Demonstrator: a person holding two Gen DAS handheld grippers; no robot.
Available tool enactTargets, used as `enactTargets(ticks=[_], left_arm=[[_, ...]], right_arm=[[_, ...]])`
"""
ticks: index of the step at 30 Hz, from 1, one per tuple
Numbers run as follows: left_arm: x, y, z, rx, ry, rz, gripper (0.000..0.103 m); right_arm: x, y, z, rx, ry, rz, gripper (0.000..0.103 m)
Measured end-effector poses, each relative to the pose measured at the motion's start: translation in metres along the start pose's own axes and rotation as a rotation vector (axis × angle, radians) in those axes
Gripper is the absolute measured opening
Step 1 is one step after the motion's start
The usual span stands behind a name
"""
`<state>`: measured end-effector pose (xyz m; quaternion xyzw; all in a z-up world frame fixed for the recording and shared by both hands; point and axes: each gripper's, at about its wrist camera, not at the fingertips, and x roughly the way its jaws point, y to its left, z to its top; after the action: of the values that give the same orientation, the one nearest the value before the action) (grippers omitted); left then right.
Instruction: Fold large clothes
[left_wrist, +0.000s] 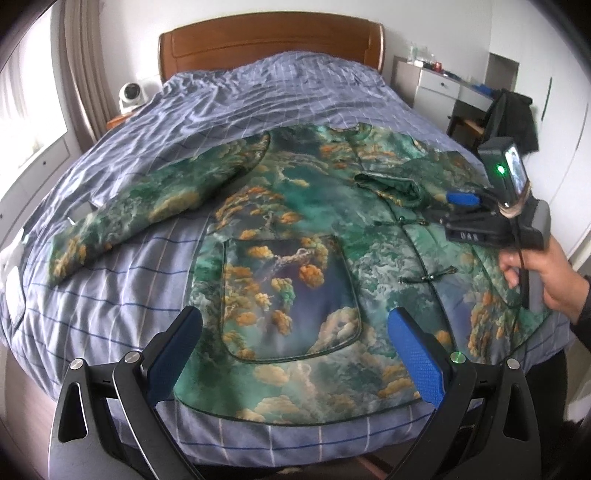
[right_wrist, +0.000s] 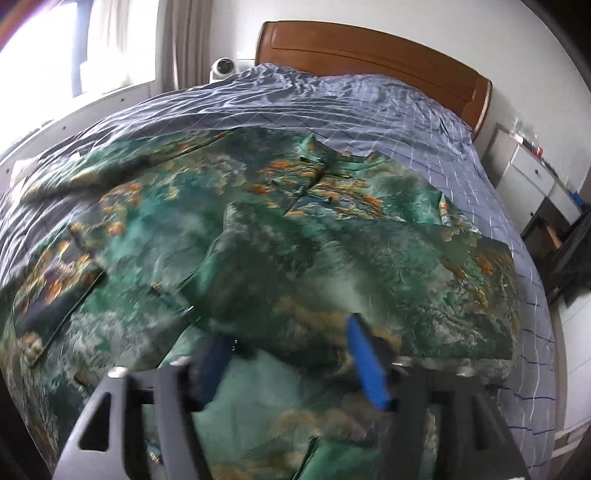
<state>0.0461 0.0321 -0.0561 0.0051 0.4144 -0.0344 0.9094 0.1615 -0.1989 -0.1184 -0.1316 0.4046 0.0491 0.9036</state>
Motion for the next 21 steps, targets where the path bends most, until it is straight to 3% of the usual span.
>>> enactTargets(ticks=[3,7,11,15,17,19,21], left_arm=[[0.005,0.005,0.003,-0.018,0.016,-0.026,0.101],[0.017,0.008,0.028,-0.043,0.031,-0.125,0.101],[0.045,-0.013,0.074,-0.028,0.077,-0.342,0.101],[0.112,-0.061,0.126,-0.01,0.163,-0.529,0.1],[0.146,-0.077,0.14,-0.037,0.223,-0.549,0.098],[0.184,-0.09,0.149,-0.059,0.296,-0.5,0.086],[0.211,-0.098,0.149,-0.075,0.361,-0.454,0.068]], right_arm=[[-0.008,0.007,-0.004,-0.018,0.019,0.015,0.066],[-0.04,0.0,-0.018,0.051,-0.013,0.027,0.066],[-0.079,-0.012,-0.039,0.136,-0.064,0.04,0.066],[-0.111,-0.014,-0.055,0.181,-0.1,0.051,0.066],[-0.121,-0.014,-0.059,0.191,-0.111,0.05,0.066],[-0.13,-0.013,-0.063,0.202,-0.12,0.048,0.066],[-0.142,-0.014,-0.067,0.221,-0.136,0.057,0.066]])
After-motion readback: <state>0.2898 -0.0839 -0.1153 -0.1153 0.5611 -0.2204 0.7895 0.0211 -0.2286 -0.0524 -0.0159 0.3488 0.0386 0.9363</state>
